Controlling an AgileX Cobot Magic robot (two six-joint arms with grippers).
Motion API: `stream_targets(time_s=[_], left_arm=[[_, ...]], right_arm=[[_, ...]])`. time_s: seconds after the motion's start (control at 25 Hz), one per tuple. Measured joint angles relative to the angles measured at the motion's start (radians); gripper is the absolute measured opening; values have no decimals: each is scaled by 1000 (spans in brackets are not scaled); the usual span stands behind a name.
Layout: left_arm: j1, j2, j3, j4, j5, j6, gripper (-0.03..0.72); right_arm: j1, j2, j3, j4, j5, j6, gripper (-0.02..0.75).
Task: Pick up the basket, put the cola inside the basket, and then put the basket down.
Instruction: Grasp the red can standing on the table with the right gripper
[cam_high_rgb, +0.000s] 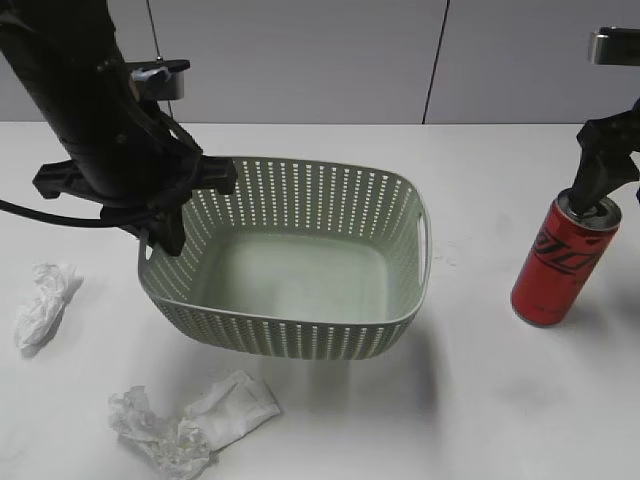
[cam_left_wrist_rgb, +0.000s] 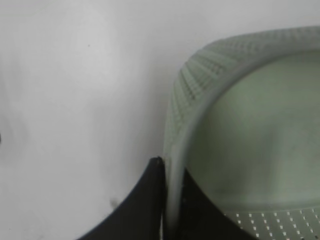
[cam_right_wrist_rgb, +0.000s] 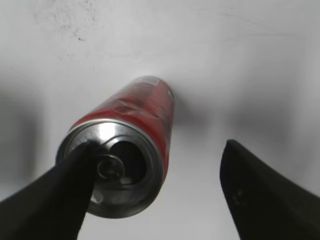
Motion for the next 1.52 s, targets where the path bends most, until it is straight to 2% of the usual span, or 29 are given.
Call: stream_targets(time_s=[0.32,0.64,0.92,1.32,1.52], left_arm=[[0,0,0,0,-3,2,-4],[0,0,0,0,-6,2,-4],[0,0,0,-13,-21,-2,-4],[0,0,0,-17,-32,-6,-4],[0,0,0,-19,-32,-6,-4]], right_arm=[[0,-113,-64,-35,89,-1,583],[0,-348,-18,-36,126,-1,583],[0,-619,192,-36,100,-2,583],[0,-1069,623,-35,-80,-3,583],[0,-1283,760,-33,-135,-3,583]])
